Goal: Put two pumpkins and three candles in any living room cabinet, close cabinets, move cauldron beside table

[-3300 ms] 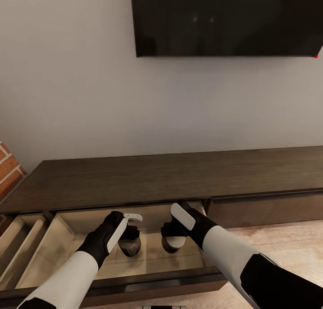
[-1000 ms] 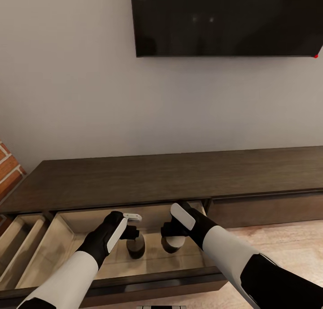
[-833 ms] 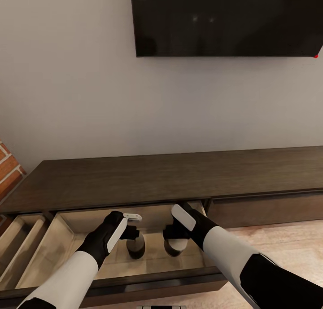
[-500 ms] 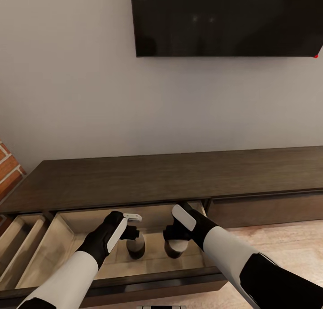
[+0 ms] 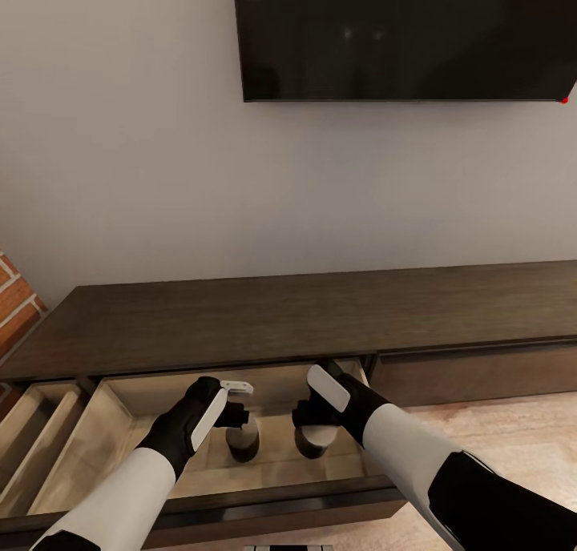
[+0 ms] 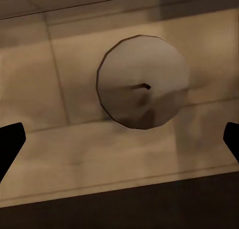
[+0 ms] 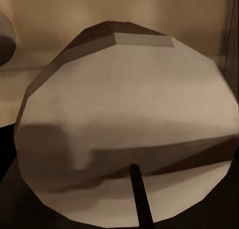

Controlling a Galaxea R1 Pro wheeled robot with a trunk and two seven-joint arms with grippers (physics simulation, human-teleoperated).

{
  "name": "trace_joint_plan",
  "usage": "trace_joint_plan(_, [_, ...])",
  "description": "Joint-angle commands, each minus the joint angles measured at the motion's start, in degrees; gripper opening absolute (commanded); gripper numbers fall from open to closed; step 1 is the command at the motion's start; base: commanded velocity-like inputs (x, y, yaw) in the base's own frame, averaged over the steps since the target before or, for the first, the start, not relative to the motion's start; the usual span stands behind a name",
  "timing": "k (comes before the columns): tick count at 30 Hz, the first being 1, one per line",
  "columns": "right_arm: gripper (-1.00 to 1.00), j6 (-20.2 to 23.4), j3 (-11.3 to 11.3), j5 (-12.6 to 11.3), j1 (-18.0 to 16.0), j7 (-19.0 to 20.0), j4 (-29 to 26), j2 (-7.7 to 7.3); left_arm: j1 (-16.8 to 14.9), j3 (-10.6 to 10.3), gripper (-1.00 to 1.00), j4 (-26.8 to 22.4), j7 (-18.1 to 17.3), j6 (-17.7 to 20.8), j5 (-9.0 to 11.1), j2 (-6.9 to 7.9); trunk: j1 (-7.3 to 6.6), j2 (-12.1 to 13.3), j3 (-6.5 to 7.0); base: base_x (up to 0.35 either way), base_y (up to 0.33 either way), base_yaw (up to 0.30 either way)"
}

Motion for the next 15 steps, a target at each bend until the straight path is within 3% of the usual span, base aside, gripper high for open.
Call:
trace_joint_plan(1, [1.0,-0.27,0.39,-0.15,-0.06,-1.25,-0.19,0.0,-0.03,-0.17,1.0,-0.06,0.54,0.16,0.59,0.03,-0.01,-0.02,-0.05,0.0,0.0,0.0])
trace_joint_plan(5, [1.0,-2.91,0.17,1.7,-0.06,-3.83,-0.4,0.0,-0.03,-0.14,1.0,-0.08,0.54,0.16,0.58,0.03,-0.01,-0.02,-0.05,0.0,0.0,0.0])
trace_joint_plan(15, [1.0,-4.09,-0.11,2.48,-0.06,-1.97,-0.32,0.0,-0.03,-0.16,1.0,-0.28,0.3,0.17,0.65,0.03,-0.01,-0.02,-0.05,0.0,0.0,0.0])
